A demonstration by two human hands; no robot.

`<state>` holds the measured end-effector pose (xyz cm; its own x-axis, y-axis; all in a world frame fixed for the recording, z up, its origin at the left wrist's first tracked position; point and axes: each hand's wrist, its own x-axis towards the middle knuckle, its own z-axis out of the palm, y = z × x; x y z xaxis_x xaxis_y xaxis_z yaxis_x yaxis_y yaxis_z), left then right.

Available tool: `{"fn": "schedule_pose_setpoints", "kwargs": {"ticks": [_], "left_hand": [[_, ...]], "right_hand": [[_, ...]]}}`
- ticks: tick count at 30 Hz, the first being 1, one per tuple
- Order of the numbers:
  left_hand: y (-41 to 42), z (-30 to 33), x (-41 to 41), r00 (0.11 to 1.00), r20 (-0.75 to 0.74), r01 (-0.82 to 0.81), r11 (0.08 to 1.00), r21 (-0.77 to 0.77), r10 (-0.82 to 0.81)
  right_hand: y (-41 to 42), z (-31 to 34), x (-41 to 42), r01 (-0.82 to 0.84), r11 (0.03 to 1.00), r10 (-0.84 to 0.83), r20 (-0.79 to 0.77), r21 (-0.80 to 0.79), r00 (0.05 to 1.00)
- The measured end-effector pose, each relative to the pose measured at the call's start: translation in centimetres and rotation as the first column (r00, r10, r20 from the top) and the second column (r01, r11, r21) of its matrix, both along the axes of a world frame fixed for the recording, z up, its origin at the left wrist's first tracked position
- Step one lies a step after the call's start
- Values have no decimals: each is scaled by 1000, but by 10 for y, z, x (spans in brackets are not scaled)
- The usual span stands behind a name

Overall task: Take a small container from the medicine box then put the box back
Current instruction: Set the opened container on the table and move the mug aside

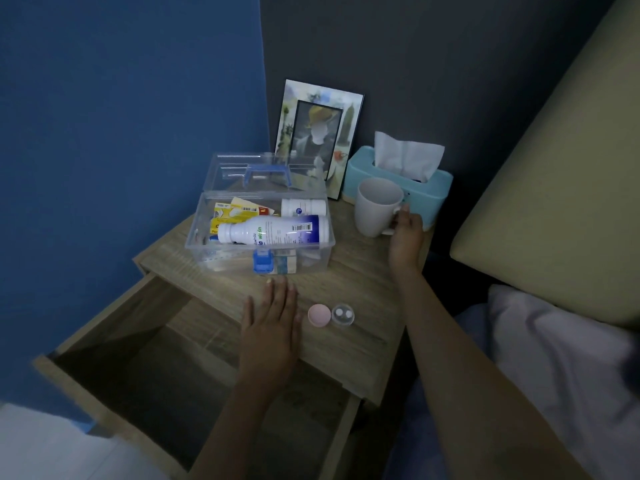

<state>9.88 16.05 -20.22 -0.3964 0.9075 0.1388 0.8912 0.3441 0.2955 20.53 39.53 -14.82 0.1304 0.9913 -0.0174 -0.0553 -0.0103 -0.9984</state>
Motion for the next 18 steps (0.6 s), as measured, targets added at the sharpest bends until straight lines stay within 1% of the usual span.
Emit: {"fn": "schedule_pose_setpoints", "kwargs": {"ticks": [3,5,9,11,15,18], "left_hand": [[0,-3,-1,1000,11,8,1000,-10,-8],[-1,-2,-1,1000,16,6,1000,-1,-6],[-1,0,0,1000,23,4,1000,14,-4],[-2,1,1,1000,20,2,1000,15,-2],[-1,0,1,1000,13,1,1000,17,-1],[-1,-2,0,1000,1,1,1000,4,-1]], "right_hand": [[-8,3,4,19,999,-19,-7,29,1000],[-16,6,9,12,999,-10,-50,31,999],[-41,10,30,-35,999,36,-254,9,967],[-56,9,41,-35,999,40,-307,22,951],[-89,-1,61,-102,995,99,-344,8,934],[-106,-6,68,-139,990,137,-313,15,940]]}}
